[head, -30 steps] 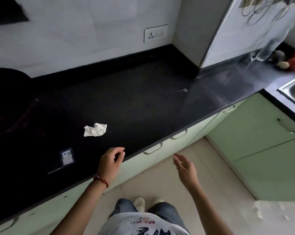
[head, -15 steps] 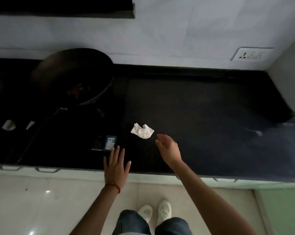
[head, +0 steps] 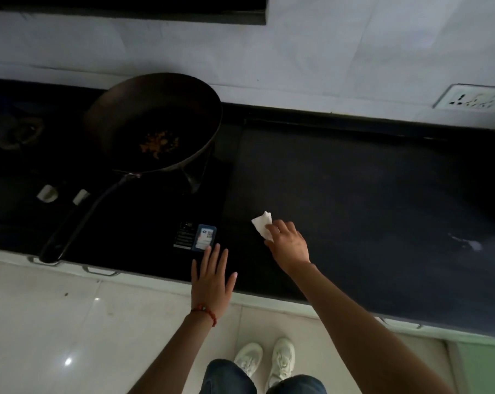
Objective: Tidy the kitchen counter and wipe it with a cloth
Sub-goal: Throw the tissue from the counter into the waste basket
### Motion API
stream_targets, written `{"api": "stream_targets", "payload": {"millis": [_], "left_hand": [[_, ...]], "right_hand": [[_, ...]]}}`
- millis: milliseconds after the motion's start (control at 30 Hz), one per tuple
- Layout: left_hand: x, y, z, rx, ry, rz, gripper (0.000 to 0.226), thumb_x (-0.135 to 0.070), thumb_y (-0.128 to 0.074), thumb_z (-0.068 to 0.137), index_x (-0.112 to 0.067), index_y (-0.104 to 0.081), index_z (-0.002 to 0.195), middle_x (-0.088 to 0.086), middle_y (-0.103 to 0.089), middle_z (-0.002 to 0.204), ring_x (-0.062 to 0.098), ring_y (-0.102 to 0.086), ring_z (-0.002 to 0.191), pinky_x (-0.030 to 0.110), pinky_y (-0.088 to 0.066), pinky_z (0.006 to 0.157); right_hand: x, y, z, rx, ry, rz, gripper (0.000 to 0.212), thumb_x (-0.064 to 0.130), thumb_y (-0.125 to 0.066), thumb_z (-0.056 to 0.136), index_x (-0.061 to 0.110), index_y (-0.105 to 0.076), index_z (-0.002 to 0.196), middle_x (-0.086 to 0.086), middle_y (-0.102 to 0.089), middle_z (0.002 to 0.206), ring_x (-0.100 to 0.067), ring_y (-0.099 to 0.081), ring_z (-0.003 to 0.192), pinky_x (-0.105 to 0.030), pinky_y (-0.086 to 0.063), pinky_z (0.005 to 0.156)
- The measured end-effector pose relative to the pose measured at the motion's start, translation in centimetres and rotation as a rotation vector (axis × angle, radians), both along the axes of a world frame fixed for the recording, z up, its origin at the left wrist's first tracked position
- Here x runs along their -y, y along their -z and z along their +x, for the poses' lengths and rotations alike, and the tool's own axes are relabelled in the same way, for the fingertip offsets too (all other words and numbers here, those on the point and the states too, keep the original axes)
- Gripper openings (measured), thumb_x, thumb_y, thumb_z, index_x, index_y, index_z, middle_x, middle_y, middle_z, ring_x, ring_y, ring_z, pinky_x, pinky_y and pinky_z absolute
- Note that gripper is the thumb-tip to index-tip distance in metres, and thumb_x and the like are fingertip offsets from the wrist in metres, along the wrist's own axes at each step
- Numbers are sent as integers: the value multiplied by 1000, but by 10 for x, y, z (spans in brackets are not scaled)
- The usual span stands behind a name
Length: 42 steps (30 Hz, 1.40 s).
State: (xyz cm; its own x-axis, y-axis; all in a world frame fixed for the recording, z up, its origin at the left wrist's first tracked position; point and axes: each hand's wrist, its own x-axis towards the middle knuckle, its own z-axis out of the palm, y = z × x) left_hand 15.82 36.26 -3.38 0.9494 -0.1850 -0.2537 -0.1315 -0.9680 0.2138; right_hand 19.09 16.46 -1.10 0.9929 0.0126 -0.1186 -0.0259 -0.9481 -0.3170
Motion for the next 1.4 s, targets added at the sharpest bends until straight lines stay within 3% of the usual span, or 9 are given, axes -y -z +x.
{"api": "stream_targets", "payload": {"millis": [167,333,533,667,800,933,1100,1267,1400], "left_hand": [[1,2,0,17,5,-20,66,-50,-5,92,-14,-49,126,11,-55,132,26,-35,129,55,-37,96],[11,0,-1,20,94,-34,56,-45,-31,81,-11,-60,115,16,-58,127,36,-51,121,57,-38,95],[42,0,-15,-14,440,-147,79,-58,-3,89,-10,-60,115,16,-57,129,37,-50,122,53,-37,98],[84,-1,-31,-39,674,-165,53,-44,-33,82,-9,-64,108,17,-61,123,37,-55,116,55,-42,93],[135,-12,-61,-48,940,-216,46,-35,-38,76,-9,-65,104,17,-64,117,35,-58,110,52,-49,87],[183,-22,-114,-133,1176,-256,50,-35,-36,77,-4,-66,102,18,-67,108,33,-63,103,47,-52,84],[230,-25,-217,-348,1302,-281,77,-56,-26,70,-4,-59,115,15,-60,118,30,-54,113,33,-40,99],[258,-18,-349,-522,1399,-204,35,-24,-54,88,-3,-58,116,17,-58,123,28,-54,115,31,-39,97],[268,-10,-447,-634,1443,-124,30,-19,-55,88,-3,-59,114,17,-60,121,28,-54,114,31,-38,98]], "right_hand": [[15,1,-30,66,146,43,32,18,-53,88,6,-55,118,-12,-57,119,-28,-51,107,-37,-50,73],[29,-6,-74,178,390,166,25,21,-58,87,7,-62,107,-11,-61,104,-27,-56,98,-37,-50,63],[51,-9,-167,312,801,286,19,19,-65,83,13,-66,100,-6,-63,100,-25,-60,88,-30,-46,62],[61,-5,-254,358,1093,232,19,16,-70,78,11,-67,96,-7,-66,93,-25,-62,76,-26,-41,61],[59,1,-347,396,1459,212,17,10,-74,73,8,-69,89,-9,-65,81,-28,-61,68,-25,-38,60],[38,8,-440,456,1769,235,16,8,-72,75,5,-69,90,0,-55,78,-23,-55,68,-23,-35,63],[-9,18,-545,449,2072,268,17,14,-68,79,10,-68,96,-2,-56,83,-21,-54,71,-27,-39,68],[-53,25,-652,516,2329,262,15,6,-70,75,5,-68,90,-18,-64,84,-36,-62,77,-31,-41,67],[-93,30,-728,557,2511,275,16,7,-70,75,4,-67,91,-19,-65,88,-35,-62,81,-32,-42,69]]}}
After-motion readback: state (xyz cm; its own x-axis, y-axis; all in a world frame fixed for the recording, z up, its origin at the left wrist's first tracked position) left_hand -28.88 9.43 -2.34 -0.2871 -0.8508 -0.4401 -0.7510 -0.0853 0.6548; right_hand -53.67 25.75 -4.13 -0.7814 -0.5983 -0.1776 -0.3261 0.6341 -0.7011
